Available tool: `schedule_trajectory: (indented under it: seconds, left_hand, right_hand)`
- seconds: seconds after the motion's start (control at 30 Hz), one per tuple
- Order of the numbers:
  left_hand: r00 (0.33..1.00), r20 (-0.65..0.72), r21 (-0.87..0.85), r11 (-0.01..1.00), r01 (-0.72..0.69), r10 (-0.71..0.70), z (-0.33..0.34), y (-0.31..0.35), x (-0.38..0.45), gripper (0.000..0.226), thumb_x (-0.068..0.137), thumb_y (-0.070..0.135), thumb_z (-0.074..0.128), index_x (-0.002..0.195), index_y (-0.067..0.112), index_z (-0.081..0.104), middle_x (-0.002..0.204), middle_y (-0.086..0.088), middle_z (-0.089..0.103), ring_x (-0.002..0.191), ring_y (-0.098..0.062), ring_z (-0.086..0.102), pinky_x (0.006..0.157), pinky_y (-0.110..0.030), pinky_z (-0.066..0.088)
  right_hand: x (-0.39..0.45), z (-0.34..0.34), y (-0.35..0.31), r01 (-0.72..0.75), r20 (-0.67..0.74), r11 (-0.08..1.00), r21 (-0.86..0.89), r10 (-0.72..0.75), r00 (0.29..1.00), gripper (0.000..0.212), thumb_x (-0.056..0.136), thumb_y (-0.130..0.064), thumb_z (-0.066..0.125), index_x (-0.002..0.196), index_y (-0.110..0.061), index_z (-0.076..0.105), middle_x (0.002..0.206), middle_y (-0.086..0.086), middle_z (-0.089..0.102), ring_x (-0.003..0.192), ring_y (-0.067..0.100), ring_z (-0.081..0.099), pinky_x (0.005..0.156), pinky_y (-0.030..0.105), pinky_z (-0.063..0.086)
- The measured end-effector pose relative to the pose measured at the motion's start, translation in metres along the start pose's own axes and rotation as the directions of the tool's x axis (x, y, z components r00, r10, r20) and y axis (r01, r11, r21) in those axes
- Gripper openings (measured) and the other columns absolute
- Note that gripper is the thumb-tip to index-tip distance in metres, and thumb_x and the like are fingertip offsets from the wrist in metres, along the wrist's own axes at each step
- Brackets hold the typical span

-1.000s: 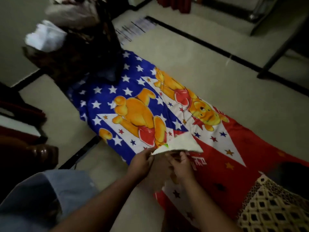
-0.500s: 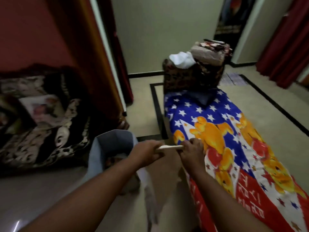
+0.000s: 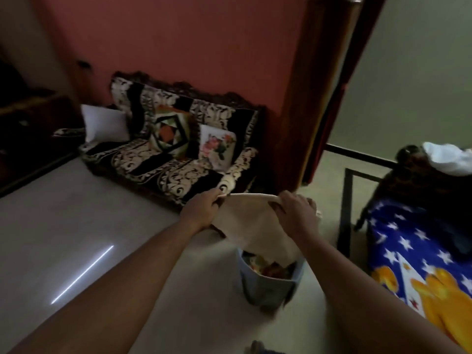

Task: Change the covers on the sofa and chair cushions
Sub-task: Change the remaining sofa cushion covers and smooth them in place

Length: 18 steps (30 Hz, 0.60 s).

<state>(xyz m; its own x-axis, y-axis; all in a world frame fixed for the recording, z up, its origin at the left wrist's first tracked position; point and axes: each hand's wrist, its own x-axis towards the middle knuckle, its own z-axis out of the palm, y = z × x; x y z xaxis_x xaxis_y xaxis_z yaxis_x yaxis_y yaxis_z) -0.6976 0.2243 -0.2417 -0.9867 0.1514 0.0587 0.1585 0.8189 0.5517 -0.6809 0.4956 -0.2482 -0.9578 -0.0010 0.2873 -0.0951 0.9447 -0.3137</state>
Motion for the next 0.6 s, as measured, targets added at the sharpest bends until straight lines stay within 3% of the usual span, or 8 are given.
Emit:
schedule_trajectory:
  seconds: [0.1, 0.2, 0.3, 0.37, 0.43, 0.5, 0.6]
  left_hand:
    - [0.987, -0.119, -0.124, 0.988, 0.096, -0.111, -0.032, -0.041, 0.005, 0.015, 0.099, 0.020, 0.055, 0.111, 0.021, 0.064, 0.104, -0.007, 0.071, 0.096, -0.028, 0.065, 0.076, -0.040, 0.052]
    - [0.959, -0.196, -0.223, 0.962, 0.159, -0.205, -0.055, -0.075, 0.017, 0.021, 0.100, 0.025, 0.058, 0.119, 0.020, 0.066, 0.114, -0.006, 0.072, 0.106, -0.025, 0.066, 0.084, -0.036, 0.052]
    - [0.940, -0.236, -0.238, 0.953, 0.189, -0.246, -0.077, -0.110, 0.036, 0.019, 0.101, 0.027, 0.059, 0.118, 0.020, 0.065, 0.111, -0.006, 0.072, 0.102, -0.024, 0.065, 0.073, -0.028, 0.044]
    - [0.922, -0.271, -0.189, 0.955, 0.229, -0.275, -0.094, -0.138, 0.048, 0.017, 0.101, 0.032, 0.059, 0.114, 0.023, 0.065, 0.103, -0.005, 0.072, 0.095, -0.025, 0.066, 0.069, -0.031, 0.043]
    - [0.898, -0.288, -0.161, 0.941, 0.296, -0.332, -0.110, -0.169, 0.060, 0.016, 0.099, 0.035, 0.060, 0.109, 0.024, 0.064, 0.097, -0.005, 0.071, 0.091, -0.026, 0.066, 0.070, -0.034, 0.047]
    - [0.875, -0.296, -0.151, 0.923, 0.354, -0.384, -0.125, -0.197, 0.066, 0.016, 0.099, 0.037, 0.059, 0.107, 0.023, 0.065, 0.094, -0.005, 0.071, 0.089, -0.026, 0.066, 0.070, -0.035, 0.046]
    - [0.842, -0.327, -0.110, 0.902, 0.417, -0.429, -0.152, -0.246, 0.066, 0.017, 0.100, 0.039, 0.058, 0.104, 0.023, 0.065, 0.091, -0.004, 0.070, 0.087, -0.027, 0.065, 0.071, -0.036, 0.049]
  right_hand:
    - [0.042, 0.033, -0.052, 0.056, -0.008, 0.997, 0.052, -0.055, 0.998, 0.017, 0.091, -0.042, 0.062, 0.103, -0.030, 0.064, 0.103, -0.003, 0.064, 0.106, 0.025, 0.054, 0.091, 0.043, 0.037]
    - [0.077, 0.072, -0.098, 0.124, -0.004, 0.987, 0.098, -0.125, 0.992, 0.021, 0.089, -0.039, 0.066, 0.106, -0.026, 0.065, 0.105, -0.001, 0.064, 0.109, 0.026, 0.054, 0.094, 0.045, 0.040]
    - [0.109, 0.111, -0.140, 0.172, 0.054, 0.955, 0.243, -0.191, 0.980, 0.017, 0.091, -0.038, 0.066, 0.098, -0.023, 0.063, 0.094, 0.002, 0.068, 0.092, 0.028, 0.062, 0.077, 0.038, 0.045]
    - [0.130, 0.133, -0.166, 0.130, 0.118, 0.919, 0.372, -0.186, 0.976, 0.017, 0.093, -0.042, 0.064, 0.096, -0.026, 0.059, 0.087, 0.002, 0.069, 0.081, 0.028, 0.064, 0.065, 0.037, 0.047]
    - [0.151, 0.156, -0.189, 0.101, 0.185, 0.895, 0.435, -0.198, 0.963, 0.024, 0.092, -0.049, 0.065, 0.101, -0.028, 0.057, 0.088, 0.000, 0.069, 0.080, 0.026, 0.064, 0.066, 0.039, 0.051]
    - [0.173, 0.181, -0.206, 0.144, 0.292, 0.905, 0.400, -0.274, 0.916, 0.035, 0.086, -0.056, 0.068, 0.108, -0.031, 0.060, 0.094, -0.002, 0.071, 0.086, 0.025, 0.066, 0.073, 0.040, 0.055]
    - [0.208, 0.226, -0.236, 0.295, 0.537, 0.934, 0.202, -0.358, 0.764, 0.033, 0.080, -0.057, 0.069, 0.099, -0.030, 0.069, 0.098, 0.000, 0.071, 0.100, 0.027, 0.065, 0.081, 0.038, 0.054]
